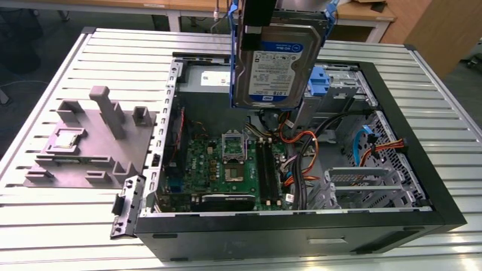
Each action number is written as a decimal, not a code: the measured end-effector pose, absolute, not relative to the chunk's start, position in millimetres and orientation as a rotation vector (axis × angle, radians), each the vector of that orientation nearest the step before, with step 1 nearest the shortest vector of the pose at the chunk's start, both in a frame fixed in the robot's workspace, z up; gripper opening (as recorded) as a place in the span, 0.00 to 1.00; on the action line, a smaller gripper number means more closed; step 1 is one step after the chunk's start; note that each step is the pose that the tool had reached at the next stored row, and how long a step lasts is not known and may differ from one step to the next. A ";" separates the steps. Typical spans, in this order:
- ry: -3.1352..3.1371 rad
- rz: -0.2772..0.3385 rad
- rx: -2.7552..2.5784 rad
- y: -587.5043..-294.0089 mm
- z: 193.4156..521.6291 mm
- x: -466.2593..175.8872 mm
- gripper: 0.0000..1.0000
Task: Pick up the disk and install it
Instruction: 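Insert the disk into the insertion slot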
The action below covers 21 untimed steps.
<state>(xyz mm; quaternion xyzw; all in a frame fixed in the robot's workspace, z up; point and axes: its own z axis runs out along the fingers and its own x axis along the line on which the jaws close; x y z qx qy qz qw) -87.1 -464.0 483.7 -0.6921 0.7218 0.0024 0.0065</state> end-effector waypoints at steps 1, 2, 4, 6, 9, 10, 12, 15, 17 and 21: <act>2.259 0.007 -2.165 -464.0 483.7 -87.1 0.37; 2.259 0.007 -2.165 -464.0 483.7 -87.1 0.37; 2.259 0.007 -2.165 -464.0 483.6 -87.1 0.37; 2.259 0.007 -2.165 -464.4 483.7 -87.1 0.37; 2.259 0.007 -2.165 -466.0 483.7 -87.1 0.37; 2.259 0.007 -2.165 -466.6 483.7 -87.1 0.37; 2.259 0.007 -2.165 -468.1 483.7 -87.1 0.37; 2.259 0.007 -2.165 -471.3 483.6 -87.1 0.37; 2.259 0.007 -2.165 -472.7 483.6 -87.2 0.37; 2.259 0.007 -2.165 -473.0 483.6 -86.0 0.37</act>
